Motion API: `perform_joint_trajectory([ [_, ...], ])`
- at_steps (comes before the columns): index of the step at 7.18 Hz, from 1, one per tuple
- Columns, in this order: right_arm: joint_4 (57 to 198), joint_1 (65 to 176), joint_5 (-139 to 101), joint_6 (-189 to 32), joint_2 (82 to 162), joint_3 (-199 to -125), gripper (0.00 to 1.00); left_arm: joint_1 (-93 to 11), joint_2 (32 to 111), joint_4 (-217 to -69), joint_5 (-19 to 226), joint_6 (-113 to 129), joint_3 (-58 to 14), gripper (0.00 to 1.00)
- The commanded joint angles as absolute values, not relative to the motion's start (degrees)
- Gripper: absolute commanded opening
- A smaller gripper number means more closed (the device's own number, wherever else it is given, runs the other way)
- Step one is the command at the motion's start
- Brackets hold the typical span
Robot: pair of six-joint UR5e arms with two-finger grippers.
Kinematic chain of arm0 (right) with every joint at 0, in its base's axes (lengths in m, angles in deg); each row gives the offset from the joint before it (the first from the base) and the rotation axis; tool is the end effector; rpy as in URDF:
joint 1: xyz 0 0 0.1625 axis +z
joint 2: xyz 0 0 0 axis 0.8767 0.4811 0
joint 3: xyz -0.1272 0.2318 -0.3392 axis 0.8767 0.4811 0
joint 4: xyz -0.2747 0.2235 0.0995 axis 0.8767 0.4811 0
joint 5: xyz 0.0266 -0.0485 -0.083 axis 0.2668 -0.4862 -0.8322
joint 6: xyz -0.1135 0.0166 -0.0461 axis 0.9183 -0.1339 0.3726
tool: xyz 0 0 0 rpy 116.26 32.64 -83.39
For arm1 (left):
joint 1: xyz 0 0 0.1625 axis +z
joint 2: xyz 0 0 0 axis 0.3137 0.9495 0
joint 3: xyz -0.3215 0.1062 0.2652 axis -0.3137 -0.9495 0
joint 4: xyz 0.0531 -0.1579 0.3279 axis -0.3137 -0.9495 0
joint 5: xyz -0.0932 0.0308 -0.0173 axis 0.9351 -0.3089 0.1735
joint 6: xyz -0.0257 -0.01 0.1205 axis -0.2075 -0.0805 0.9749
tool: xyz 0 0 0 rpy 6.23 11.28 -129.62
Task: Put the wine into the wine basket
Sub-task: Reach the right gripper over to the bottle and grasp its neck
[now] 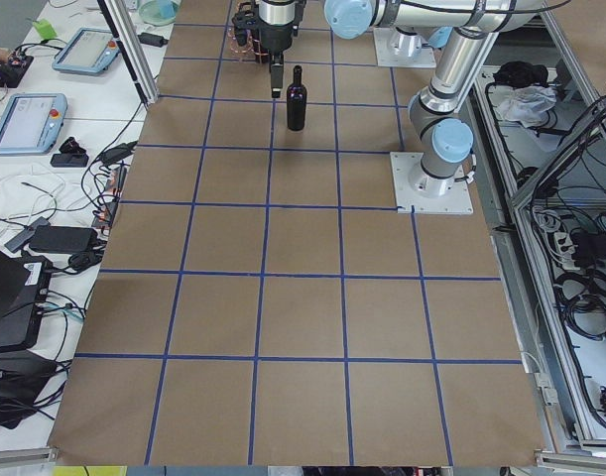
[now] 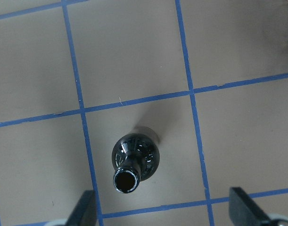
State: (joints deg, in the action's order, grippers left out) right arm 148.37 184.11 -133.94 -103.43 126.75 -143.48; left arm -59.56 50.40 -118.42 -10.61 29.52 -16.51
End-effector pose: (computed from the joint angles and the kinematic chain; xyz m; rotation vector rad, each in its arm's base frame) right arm 0.4195 -0.4104 0.4696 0.2380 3.0659 -0.1982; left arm -0.0327 -0.4559 0.5141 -0.1454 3.0802 -0.1129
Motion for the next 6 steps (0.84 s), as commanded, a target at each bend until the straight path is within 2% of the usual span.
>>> perform_joint_trajectory([
  [1,152.48,185.43,-134.85,-103.73,123.45,-143.39,1.0,-59.5,50.26,-118.45,-10.6,29.52,-16.45,1.0],
  [4,154.87,185.52,-136.42,-100.15,119.49,-143.82,1.0,-59.59,50.17,-118.89,-10.69,29.52,-16.54,1.0],
  [6,157.43,185.52,-137.32,-99.25,119.13,-146.79,1.0,-59.5,50.17,-119.15,-10.69,29.52,-16.54,1.0],
])
